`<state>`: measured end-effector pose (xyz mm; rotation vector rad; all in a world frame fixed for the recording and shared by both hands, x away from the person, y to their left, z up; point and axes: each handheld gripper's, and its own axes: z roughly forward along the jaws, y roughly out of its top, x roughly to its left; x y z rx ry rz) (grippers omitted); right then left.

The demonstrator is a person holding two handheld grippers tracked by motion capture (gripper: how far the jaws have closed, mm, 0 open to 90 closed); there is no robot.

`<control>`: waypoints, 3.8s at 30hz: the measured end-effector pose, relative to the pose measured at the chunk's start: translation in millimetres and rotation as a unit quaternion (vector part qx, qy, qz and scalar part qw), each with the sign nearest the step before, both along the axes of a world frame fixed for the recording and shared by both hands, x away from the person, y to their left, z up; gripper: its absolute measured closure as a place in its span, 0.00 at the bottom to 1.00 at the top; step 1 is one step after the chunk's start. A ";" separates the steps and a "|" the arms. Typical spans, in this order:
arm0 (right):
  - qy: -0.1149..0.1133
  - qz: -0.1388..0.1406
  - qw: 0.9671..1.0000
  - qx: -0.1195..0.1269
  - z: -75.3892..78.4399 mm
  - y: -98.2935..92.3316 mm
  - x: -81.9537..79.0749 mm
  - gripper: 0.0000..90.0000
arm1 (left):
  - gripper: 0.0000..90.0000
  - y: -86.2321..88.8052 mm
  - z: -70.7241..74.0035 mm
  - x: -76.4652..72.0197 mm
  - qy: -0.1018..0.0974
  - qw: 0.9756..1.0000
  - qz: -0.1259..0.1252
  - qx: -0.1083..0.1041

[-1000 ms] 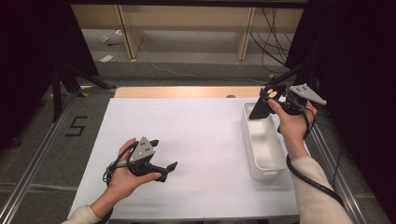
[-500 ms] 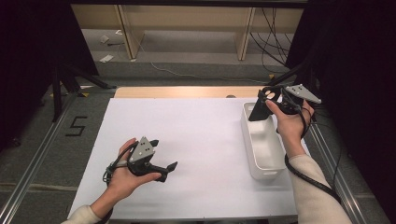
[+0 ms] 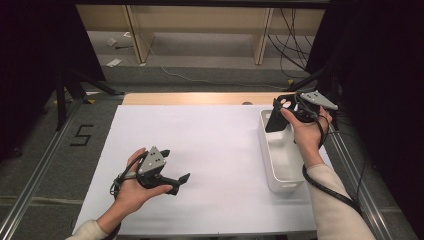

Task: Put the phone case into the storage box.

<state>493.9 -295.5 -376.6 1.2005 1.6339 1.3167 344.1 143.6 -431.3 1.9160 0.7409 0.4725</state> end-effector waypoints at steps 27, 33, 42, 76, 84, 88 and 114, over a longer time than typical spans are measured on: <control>0.036 0.003 0.999 -0.021 -12.3 5.0 12.1 0.16 | 0.00 0.0 0.0 0.2 0.000 1.000 -0.001 -0.001; 0.041 0.003 0.999 -0.027 -14.2 6.0 13.7 0.16 | 0.00 -0.3 0.2 -0.1 0.000 1.000 -0.001 -0.002; 0.051 0.005 0.998 -0.040 -18.8 9.2 15.2 0.16 | 0.00 -0.4 0.1 -0.1 0.000 1.000 -0.001 -0.001; 0.096 0.006 0.994 -0.056 -18.8 12.2 28.0 0.16 | 0.00 -0.2 0.2 0.1 0.000 1.000 -0.001 -0.002; 0.102 0.006 0.993 -0.065 -20.4 15.2 32.1 0.16 | 0.00 -0.4 0.1 0.2 0.000 1.000 0.000 -0.002; 0.102 0.007 0.992 -0.071 -20.3 16.5 33.9 0.16 | 0.00 -0.3 0.0 0.2 0.001 1.000 -0.001 -0.002; 0.108 0.003 0.990 -0.089 -21.6 24.9 42.7 0.16 | 0.00 0.1 -0.2 0.6 0.001 1.000 0.000 -0.003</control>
